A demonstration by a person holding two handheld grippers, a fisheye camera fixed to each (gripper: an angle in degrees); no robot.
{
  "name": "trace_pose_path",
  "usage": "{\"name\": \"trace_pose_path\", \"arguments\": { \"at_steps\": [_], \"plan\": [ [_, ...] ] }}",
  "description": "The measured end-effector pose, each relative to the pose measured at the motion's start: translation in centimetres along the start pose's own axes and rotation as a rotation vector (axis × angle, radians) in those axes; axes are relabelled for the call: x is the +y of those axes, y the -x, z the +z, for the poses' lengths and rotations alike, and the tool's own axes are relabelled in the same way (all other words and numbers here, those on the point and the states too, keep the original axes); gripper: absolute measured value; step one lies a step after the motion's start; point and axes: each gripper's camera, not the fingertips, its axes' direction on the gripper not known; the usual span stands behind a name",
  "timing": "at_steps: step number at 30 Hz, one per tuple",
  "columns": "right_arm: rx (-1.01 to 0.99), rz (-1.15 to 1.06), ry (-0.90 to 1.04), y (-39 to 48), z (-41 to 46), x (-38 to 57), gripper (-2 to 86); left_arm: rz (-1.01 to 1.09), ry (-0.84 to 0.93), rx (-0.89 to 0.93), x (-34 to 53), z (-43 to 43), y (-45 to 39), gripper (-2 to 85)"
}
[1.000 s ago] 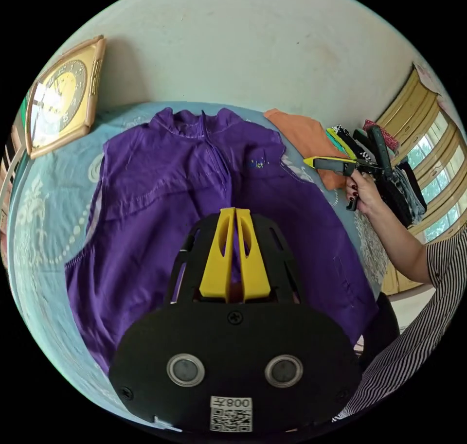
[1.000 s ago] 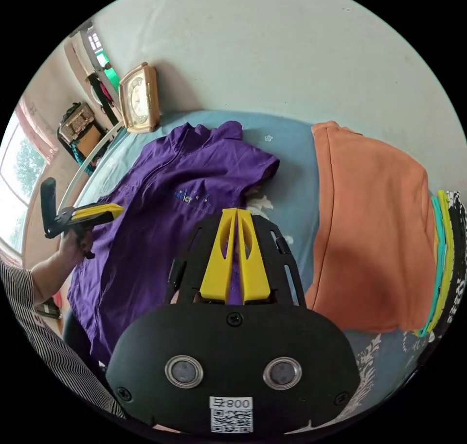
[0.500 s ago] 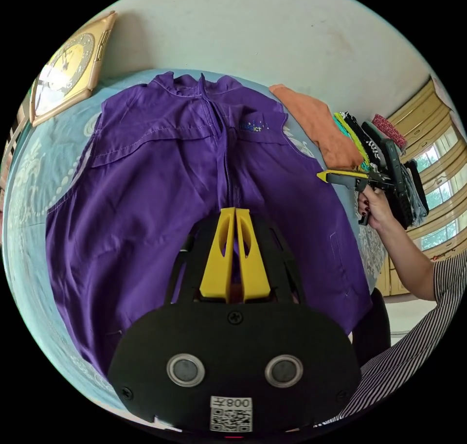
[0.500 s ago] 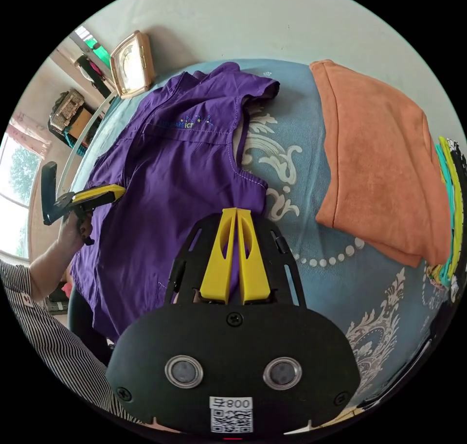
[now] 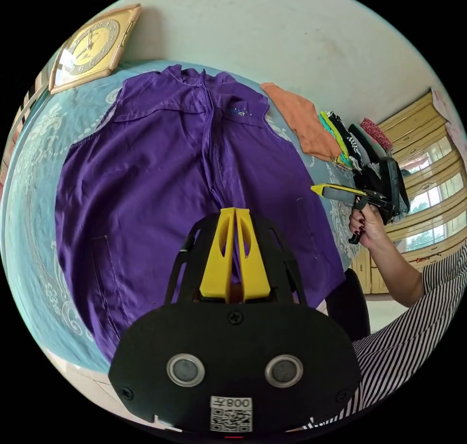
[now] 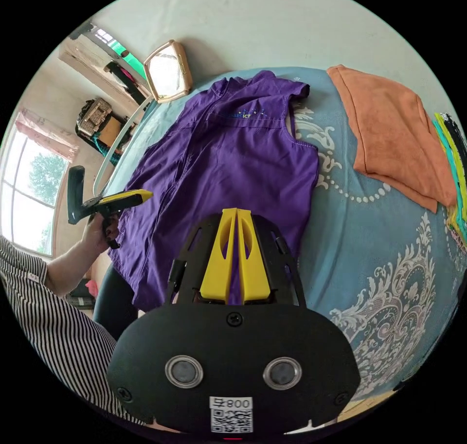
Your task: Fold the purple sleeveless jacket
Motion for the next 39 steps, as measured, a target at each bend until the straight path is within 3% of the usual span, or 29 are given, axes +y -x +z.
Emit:
{"name": "trace_pose_path", "arguments": {
  "at_steps": [3, 7, 11, 15, 26, 32, 39],
  "plan": [
    [-0.063, -0.028, 0.096, 2.7, 2.4, 3.8, 0.1, -0.063, 0.06, -0.081, 2.2, 0.1, -0.2, 0.4],
    [-0.157, -0.131, 0.151, 7.9, 4.1, 6.9, 0.1, -0.125, 0.02, 0.038, 5.8, -2.5, 0.4, 1.4],
    [-0.099, -0.231, 0.22, 12.6, 7.7, 7.9, -0.2, -0.171, 0.064, 0.137, 8.9, -3.2, 0.9, 3.5],
    [-0.095, -0.2, 0.249, 13.1, 10.4, 8.1, -0.3, -0.161, 0.149, 0.147, 10.8, -1.5, 0.3, 3.7],
    [-0.015, -0.141, 0.077, 9.4, 10.8, -2.5, 1.1, -0.167, -0.022, 0.283, 14.7, -6.8, 0.6, 0.2],
    [-0.062, -0.137, 0.189, 10.3, 16.7, -6.3, 7.0, -0.089, -0.04, 0.287, 15.3, -8.1, -0.9, 0.1],
    [0.108, -0.156, 0.269, 10.8, 21.4, -4.8, 5.6, 0.021, -0.039, 0.223, 15.6, -9.2, -2.2, 0.1]
  ]
}}
